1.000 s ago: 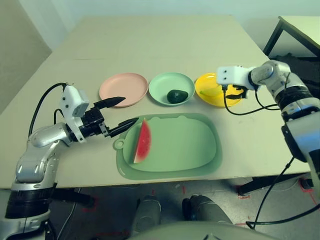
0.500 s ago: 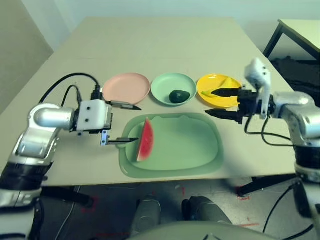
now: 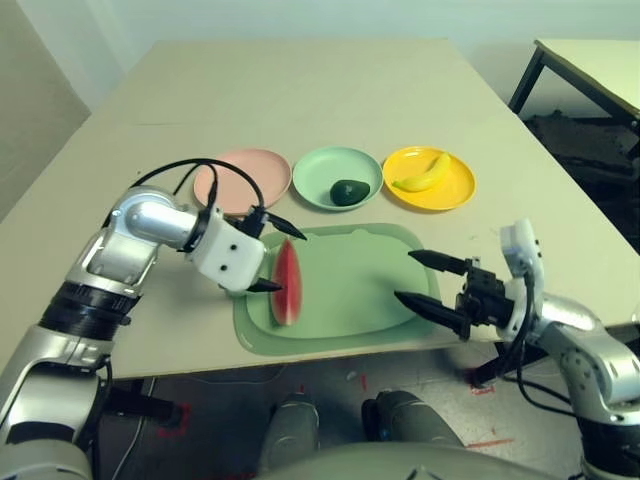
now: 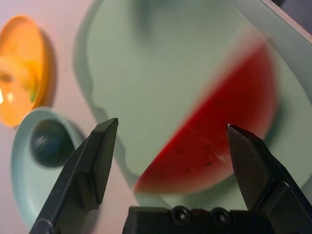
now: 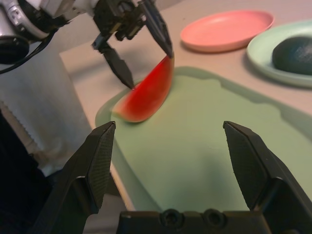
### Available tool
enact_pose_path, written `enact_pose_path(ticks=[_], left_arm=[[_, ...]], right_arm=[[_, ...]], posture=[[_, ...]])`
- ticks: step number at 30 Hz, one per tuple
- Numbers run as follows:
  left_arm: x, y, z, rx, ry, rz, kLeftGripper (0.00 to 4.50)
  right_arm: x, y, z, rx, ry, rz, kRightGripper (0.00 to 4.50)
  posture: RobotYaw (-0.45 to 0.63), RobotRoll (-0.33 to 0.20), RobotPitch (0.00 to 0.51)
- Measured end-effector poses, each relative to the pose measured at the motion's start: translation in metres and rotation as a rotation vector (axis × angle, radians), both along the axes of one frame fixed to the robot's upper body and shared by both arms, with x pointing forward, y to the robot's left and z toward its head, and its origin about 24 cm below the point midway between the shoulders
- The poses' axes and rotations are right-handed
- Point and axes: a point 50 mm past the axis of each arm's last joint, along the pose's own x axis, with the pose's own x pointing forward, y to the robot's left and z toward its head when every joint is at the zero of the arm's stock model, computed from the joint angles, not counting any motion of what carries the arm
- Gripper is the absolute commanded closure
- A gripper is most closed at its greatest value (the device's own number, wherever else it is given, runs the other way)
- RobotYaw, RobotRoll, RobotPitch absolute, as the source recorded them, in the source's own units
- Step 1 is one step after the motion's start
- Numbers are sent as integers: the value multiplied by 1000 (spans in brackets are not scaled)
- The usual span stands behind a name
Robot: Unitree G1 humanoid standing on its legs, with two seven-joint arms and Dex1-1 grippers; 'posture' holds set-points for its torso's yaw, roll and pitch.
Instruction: Place the fruits into color-matched plates.
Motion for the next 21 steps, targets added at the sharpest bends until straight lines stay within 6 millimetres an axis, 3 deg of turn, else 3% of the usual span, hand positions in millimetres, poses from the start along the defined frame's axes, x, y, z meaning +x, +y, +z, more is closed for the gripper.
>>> enact_pose_path(ticks=[10,21], left_arm=[[-2,-9,-15,50,58,-56,0],[0,-3,-24,127,151,97,0]], right_arm=[[3,-3,2,-25,-26,-30,49],[3,-2,-2,-47,-32,-12,49]], posture=[[-31,0,92],[-23,0,85]])
